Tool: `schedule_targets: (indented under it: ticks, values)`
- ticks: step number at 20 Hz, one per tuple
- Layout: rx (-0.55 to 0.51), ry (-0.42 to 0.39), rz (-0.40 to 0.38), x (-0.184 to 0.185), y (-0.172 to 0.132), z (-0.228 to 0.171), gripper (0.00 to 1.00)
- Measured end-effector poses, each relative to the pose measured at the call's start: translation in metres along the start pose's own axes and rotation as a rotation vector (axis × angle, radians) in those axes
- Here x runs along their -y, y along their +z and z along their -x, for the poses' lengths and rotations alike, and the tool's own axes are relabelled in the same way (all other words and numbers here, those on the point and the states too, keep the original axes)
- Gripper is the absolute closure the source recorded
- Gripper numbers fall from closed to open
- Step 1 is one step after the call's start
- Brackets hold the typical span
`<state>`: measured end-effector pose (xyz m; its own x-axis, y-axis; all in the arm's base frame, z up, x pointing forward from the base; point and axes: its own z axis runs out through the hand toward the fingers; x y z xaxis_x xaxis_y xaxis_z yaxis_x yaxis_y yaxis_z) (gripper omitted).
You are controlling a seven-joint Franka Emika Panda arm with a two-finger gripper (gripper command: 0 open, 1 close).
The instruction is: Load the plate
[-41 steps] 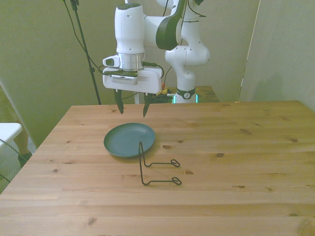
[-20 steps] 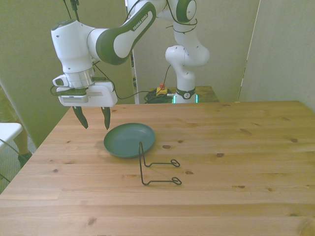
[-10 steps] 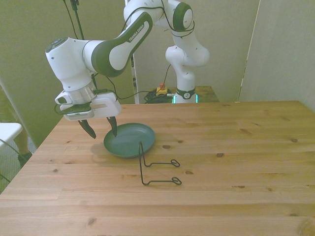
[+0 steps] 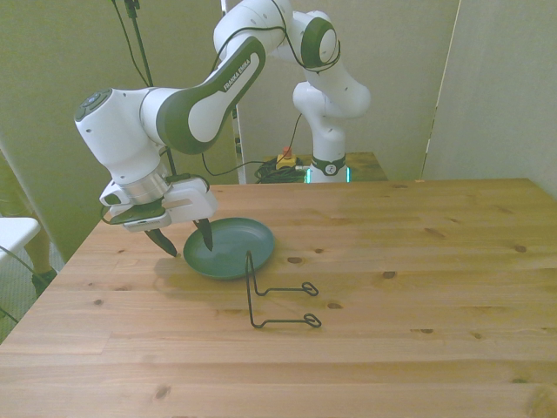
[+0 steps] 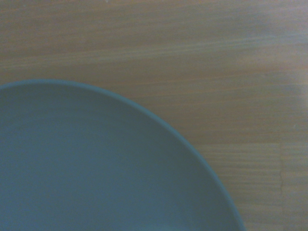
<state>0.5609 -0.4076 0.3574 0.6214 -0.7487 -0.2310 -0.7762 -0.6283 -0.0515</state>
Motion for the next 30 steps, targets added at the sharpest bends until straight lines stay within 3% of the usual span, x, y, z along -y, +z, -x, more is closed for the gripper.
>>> schedule_targets:
  ticks: [26, 30]
  values:
    - [-0.015, -0.010, 0.019, 0.005, 0.000, -0.004, 1.00]
    - [-0.060, -0.010, 0.021, 0.003, -0.006, -0.003, 1.00]
